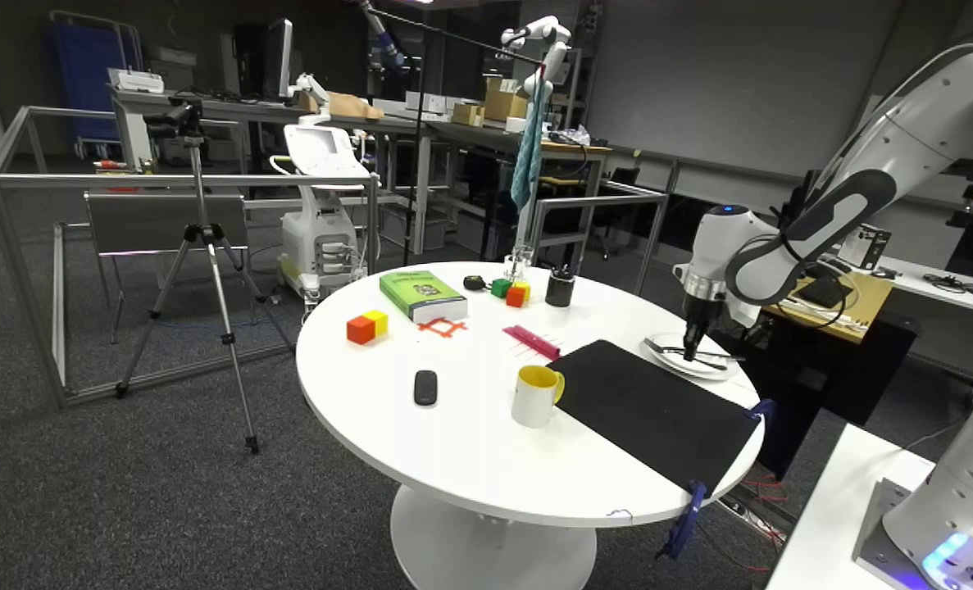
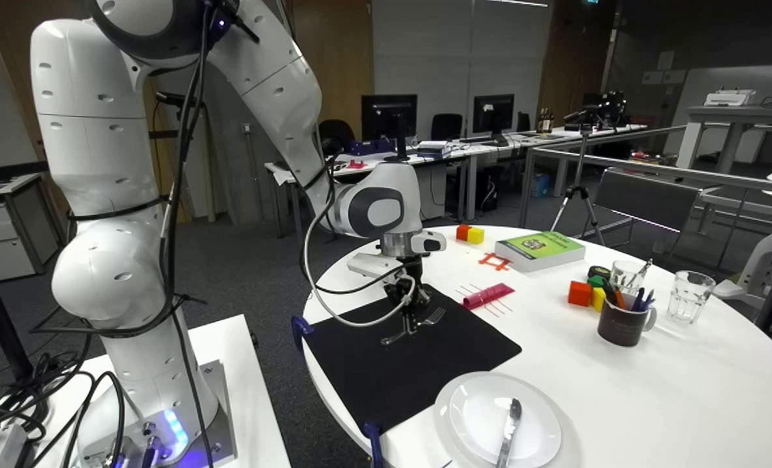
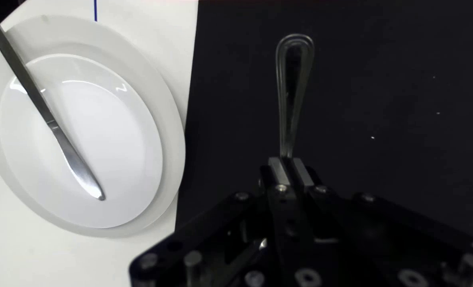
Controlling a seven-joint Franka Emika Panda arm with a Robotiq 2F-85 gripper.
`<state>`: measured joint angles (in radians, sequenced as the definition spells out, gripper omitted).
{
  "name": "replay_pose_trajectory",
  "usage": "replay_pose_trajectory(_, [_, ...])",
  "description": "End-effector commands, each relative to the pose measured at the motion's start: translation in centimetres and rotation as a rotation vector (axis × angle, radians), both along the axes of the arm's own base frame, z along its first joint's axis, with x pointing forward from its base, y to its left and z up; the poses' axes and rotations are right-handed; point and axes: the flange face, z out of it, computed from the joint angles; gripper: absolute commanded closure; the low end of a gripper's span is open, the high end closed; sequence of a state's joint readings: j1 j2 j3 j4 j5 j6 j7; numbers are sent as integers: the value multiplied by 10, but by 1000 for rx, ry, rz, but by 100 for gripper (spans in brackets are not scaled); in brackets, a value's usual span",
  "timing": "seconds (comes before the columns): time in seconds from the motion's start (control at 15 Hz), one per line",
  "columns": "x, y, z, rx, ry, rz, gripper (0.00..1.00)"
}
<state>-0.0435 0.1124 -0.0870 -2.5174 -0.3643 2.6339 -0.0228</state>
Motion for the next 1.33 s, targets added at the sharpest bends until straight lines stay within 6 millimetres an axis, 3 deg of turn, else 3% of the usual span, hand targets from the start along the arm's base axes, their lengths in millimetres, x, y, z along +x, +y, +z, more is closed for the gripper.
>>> replay_pose_trajectory(0.0, [-1,4,-1,2,0,3,94])
replay_pose_trajectory(1.0, [-4,9,-4,6,-1,8,94])
replay_pose_trajectory(1.07, [-4,9,-4,3,-3,4,98])
replay_pose_trajectory(1.27, [-3,7,-9,11,0,-2,98])
